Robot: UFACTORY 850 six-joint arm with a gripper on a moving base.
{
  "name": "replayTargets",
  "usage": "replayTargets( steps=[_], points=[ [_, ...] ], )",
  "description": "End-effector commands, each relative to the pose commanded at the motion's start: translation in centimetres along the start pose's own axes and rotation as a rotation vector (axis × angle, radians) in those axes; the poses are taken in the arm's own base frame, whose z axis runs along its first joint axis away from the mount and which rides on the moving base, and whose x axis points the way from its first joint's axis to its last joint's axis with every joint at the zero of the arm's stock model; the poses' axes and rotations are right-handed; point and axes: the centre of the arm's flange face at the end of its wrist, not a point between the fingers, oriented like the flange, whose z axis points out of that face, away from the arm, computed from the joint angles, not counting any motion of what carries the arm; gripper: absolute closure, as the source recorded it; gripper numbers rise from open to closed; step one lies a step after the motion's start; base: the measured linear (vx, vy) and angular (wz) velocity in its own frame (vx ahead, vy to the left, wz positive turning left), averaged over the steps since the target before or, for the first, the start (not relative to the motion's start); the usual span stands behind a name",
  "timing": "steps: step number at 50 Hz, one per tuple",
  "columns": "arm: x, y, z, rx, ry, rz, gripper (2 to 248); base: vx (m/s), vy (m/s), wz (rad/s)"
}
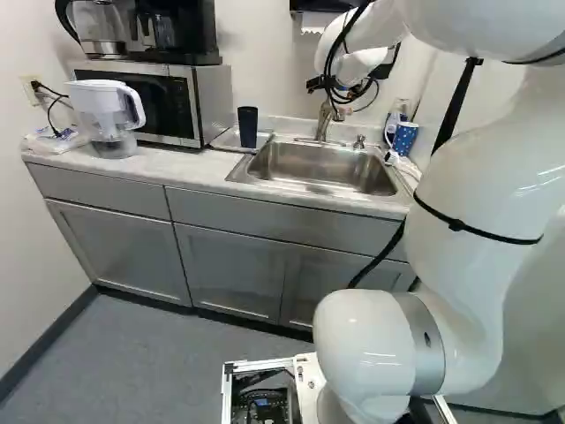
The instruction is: Rinse the cup and place it in the tray
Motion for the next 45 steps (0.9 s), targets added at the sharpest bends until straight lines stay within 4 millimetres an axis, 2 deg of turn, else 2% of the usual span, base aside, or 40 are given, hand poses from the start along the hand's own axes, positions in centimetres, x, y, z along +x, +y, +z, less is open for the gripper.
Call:
replayTargets(
  steps=[26,45],
  points=[
    [-3.6,1.4,-4.7,-0.031,-0.198,0.012,3,0.000,0.000,0.000],
    [-6.0,1.8,-7.2,-0.043,-0.362,0.018,3,0.000,0.000,0.000]
  ],
)
